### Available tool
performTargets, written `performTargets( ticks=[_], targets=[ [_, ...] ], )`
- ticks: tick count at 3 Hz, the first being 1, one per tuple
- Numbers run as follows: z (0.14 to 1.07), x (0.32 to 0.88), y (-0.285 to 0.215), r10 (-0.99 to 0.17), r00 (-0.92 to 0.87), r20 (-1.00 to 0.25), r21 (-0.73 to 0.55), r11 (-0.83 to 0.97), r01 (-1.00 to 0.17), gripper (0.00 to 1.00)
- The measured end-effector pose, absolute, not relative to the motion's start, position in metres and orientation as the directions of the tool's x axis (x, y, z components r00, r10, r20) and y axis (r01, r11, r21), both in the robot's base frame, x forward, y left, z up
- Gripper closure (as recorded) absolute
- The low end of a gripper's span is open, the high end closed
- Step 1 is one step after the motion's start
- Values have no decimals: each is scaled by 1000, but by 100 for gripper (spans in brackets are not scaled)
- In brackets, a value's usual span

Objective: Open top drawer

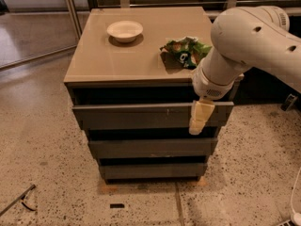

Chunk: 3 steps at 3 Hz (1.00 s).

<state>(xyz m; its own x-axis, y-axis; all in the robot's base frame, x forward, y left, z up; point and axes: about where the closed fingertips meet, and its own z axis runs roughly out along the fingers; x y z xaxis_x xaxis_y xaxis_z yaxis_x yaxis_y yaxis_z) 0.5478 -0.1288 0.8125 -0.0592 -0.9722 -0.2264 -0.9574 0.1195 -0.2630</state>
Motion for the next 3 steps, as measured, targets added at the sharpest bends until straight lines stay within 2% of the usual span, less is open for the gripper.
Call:
performTargets(
  ticks=[3],
  targets=[
    [779,550,-139,-969,-47,-244,-262,112,-959,0]
  ],
)
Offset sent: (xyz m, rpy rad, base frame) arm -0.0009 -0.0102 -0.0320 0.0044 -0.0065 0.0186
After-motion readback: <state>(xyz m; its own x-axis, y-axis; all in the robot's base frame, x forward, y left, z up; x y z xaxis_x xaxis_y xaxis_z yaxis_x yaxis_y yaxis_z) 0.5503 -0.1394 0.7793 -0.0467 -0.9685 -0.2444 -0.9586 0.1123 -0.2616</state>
